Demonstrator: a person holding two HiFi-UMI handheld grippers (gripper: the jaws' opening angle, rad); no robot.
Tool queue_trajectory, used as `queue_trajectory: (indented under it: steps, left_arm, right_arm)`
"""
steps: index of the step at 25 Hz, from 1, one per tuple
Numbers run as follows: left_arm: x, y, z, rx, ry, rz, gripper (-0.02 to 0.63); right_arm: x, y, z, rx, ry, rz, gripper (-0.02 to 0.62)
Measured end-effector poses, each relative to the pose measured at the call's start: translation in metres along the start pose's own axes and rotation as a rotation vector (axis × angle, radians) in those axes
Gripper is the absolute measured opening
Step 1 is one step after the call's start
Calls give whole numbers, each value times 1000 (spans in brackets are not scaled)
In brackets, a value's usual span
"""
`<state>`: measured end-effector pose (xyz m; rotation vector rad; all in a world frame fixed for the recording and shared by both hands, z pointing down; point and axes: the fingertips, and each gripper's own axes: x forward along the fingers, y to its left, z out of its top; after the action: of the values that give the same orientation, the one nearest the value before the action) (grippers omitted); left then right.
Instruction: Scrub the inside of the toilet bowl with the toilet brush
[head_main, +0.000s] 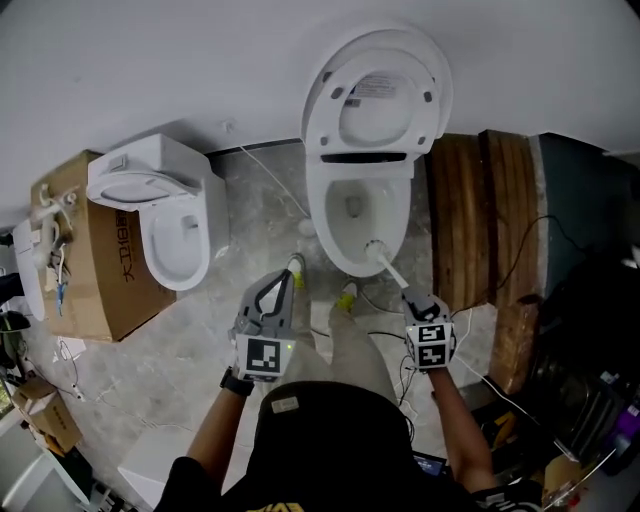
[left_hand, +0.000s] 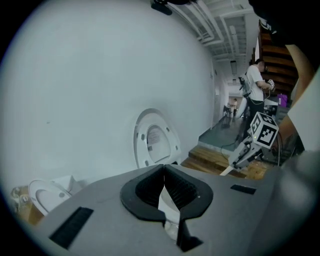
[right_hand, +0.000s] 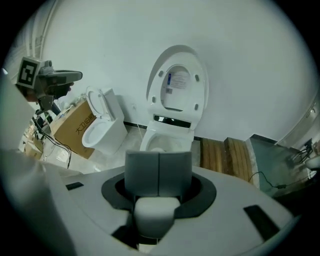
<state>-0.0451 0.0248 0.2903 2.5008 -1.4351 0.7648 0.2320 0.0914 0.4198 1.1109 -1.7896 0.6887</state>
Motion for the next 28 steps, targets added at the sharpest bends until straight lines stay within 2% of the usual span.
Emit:
queue_trajectory:
  steps: [9, 12, 16, 21, 28]
  left_arm:
    - [46, 71, -40, -18, 18, -153, 18]
    - [73, 75, -71, -23, 64, -184, 18]
    - [119, 71, -109, -43, 72, -209, 18]
    - [173, 66, -149, -191, 64, -216, 18]
    - [222, 58, -188, -175, 70, -196, 18]
  right_arm:
    - [27, 52, 81, 32, -37, -47, 160]
    - [47, 52, 80, 40, -36, -54, 160]
    - [105, 40, 75, 33, -25, -40, 160]
    - [186, 20, 65, -23, -10, -28, 160]
    - [267, 8, 45, -53, 11, 14, 160]
